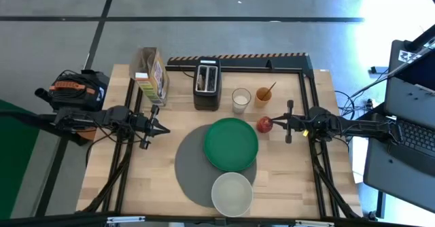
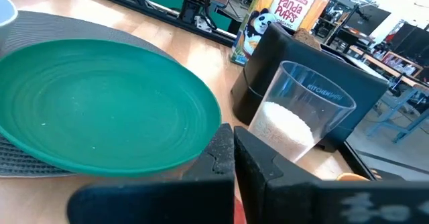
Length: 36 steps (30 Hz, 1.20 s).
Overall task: Arrange a breakfast setting
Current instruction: Pour the cereal into the white bowl
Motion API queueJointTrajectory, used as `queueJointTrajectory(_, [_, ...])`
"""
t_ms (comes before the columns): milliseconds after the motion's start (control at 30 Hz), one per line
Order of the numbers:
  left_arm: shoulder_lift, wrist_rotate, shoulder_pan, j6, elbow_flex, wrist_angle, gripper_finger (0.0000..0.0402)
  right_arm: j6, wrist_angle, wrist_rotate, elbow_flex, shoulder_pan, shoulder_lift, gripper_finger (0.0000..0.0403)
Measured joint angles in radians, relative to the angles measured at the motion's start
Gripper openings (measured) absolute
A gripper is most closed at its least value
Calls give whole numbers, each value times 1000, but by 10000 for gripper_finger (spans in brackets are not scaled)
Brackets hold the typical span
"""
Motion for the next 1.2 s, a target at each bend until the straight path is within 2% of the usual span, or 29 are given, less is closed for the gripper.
queueJointTrajectory(167, [0,-24,0,-3,0,10,9,187,115,-1,0,0,0,0])
queueJointTrajectory(300, [0,-18,0,-29,0,129,9,332,221,-34,0,0,0,0])
queueJointTrajectory(467, [0,2,0,-241,0,366,9,336,336,-83,0,0,0,0])
queueJointTrajectory(567, [0,-37,0,-311,0,485,9,318,379,-69,0,0,0,0])
queueJointTrajectory(767, [0,-169,0,-269,0,643,9,208,392,43,0,0,0,0])
queueJointTrajectory(933, [0,-241,0,-263,0,654,9,207,444,52,0,0,0,0])
queueJointTrajectory(1067, [0,-240,0,-266,0,707,9,205,568,52,0,0,0,0])
queueJointTrajectory(1200, [0,-190,0,-314,0,819,9,176,677,89,0,0,0,0])
